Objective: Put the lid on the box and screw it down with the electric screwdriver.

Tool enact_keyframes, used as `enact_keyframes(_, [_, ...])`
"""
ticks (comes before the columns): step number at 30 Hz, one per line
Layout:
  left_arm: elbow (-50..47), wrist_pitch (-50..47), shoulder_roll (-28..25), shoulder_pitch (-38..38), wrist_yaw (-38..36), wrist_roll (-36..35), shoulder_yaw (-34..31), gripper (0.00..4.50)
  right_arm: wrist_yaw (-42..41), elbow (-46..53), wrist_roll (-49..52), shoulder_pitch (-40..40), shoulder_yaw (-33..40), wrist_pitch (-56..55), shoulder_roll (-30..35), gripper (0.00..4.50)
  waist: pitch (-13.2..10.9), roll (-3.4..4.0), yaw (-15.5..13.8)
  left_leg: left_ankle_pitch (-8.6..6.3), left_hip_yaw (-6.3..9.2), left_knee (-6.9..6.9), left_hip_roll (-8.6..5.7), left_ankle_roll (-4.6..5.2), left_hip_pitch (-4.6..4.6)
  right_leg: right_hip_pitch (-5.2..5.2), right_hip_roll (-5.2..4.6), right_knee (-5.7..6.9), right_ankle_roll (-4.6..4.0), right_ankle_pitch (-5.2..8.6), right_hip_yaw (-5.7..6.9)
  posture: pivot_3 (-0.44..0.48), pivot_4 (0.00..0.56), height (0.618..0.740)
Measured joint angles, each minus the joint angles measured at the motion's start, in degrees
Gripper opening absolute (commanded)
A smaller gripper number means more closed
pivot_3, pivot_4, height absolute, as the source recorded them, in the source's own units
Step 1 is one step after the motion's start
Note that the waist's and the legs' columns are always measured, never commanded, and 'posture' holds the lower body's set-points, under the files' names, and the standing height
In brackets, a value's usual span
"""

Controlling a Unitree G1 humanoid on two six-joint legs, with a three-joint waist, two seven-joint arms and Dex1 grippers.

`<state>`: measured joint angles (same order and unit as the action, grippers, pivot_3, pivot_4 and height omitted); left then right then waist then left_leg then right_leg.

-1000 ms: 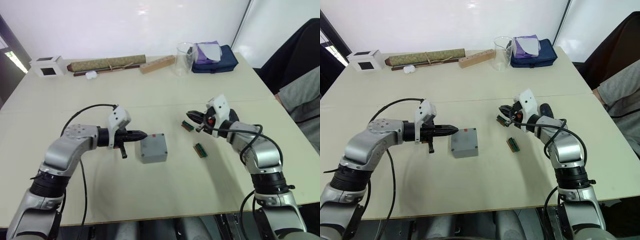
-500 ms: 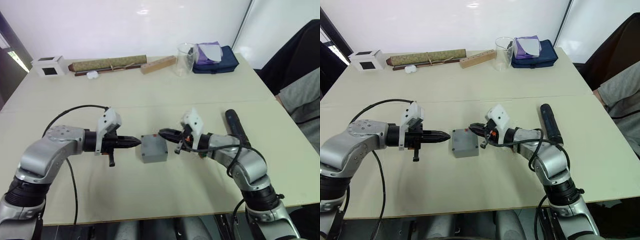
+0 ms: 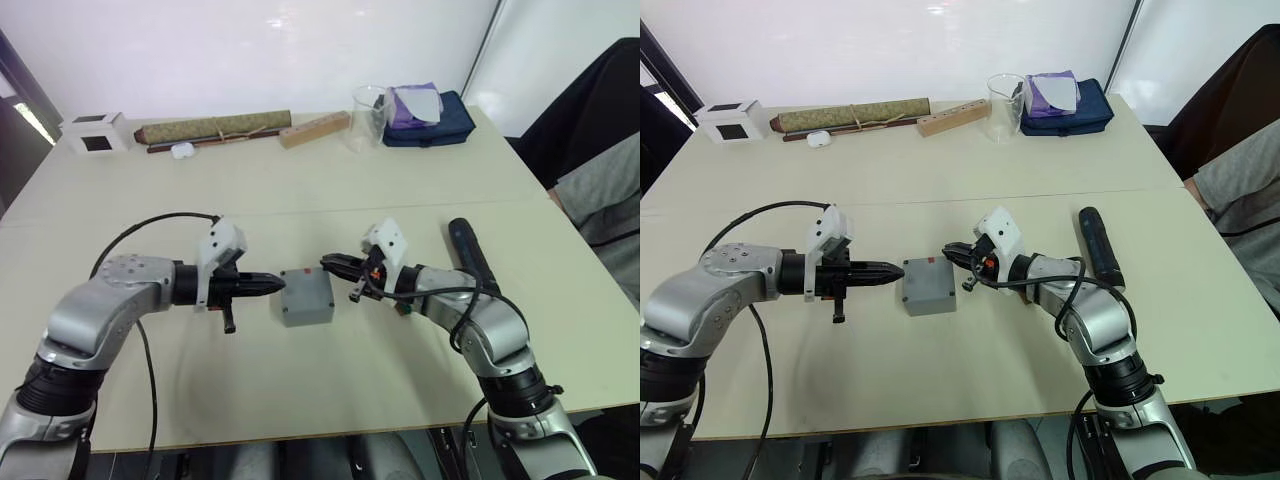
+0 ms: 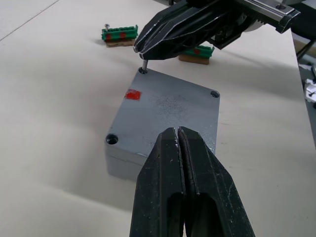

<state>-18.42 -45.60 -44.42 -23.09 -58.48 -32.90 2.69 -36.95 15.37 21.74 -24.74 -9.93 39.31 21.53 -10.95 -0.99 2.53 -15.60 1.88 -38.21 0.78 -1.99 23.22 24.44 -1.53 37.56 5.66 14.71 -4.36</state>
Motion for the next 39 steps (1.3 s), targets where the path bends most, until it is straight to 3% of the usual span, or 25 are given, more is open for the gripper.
enact_keyframes(18, [0.16,0.00,0.05,-0.25,1.19,0.01,0.64,0.00,-0.47,-2.66,-1.75,-0.16,-1.19,-1.04,-0.12,0.05,0.00,0.00,-0.03,0.00,0.00,0.00,-0.01,0.00,0.00,0.00,-0.01,0.00,0.00,0.00,0.00,0.000,0.150,0.740])
enact_keyframes(21, [0.23,-0.08,0.05,-0.54,1.25,0.01,0.64,0.00,-0.55,-2.81,-1.98,-0.16,-1.28,-1.07,-0.10,0.91,0.00,0.00,-0.06,0.00,0.00,0.00,-0.01,0.00,0.00,0.00,-0.01,0.00,0.00,0.00,0.00,0.000,0.150,0.740])
enact_keyframes(25, [0.23,-0.72,-0.02,-2.76,1.32,-0.27,0.60,0.00,-0.63,-2.81,-2.07,-0.18,-1.24,-1.03,-0.03,2.61,0.00,0.00,-0.03,0.00,-0.01,0.00,-0.01,0.00,0.00,0.00,-0.01,0.00,0.00,0.00,0.00,0.000,0.150,0.740])
enact_keyframes(30, [0.38,-3.10,-0.02,-6.08,1.32,-1.61,0.40,0.00,-0.68,-2.28,-1.97,-0.53,-0.84,-0.27,0.86,4.40,0.00,0.00,-0.01,0.00,0.00,0.00,-0.01,0.00,0.01,0.00,0.00,0.00,0.00,0.00,0.00,0.000,0.150,0.740])
enact_keyframes(36, [2.47,-3.69,3.18,-8.53,1.55,-3.10,-0.42,0.00,1.86,2.21,3.69,-4.35,8.01,9.86,4.14,4.40,-0.02,-0.01,-0.27,0.01,0.03,-0.04,-0.03,-0.01,0.05,0.00,-0.03,0.00,0.01,0.00,0.02,0.000,0.150,0.740])
enact_keyframes(39, [3.02,-0.66,3.44,-11.79,-1.88,-2.51,1.67,0.00,1.69,2.91,6.05,-8.26,13.71,21.09,16.07,4.46,-0.03,0.01,-1.28,0.01,-0.02,-0.06,-0.12,-0.01,0.07,-0.01,-0.13,-0.07,0.01,0.00,0.00,0.000,0.150,0.740])
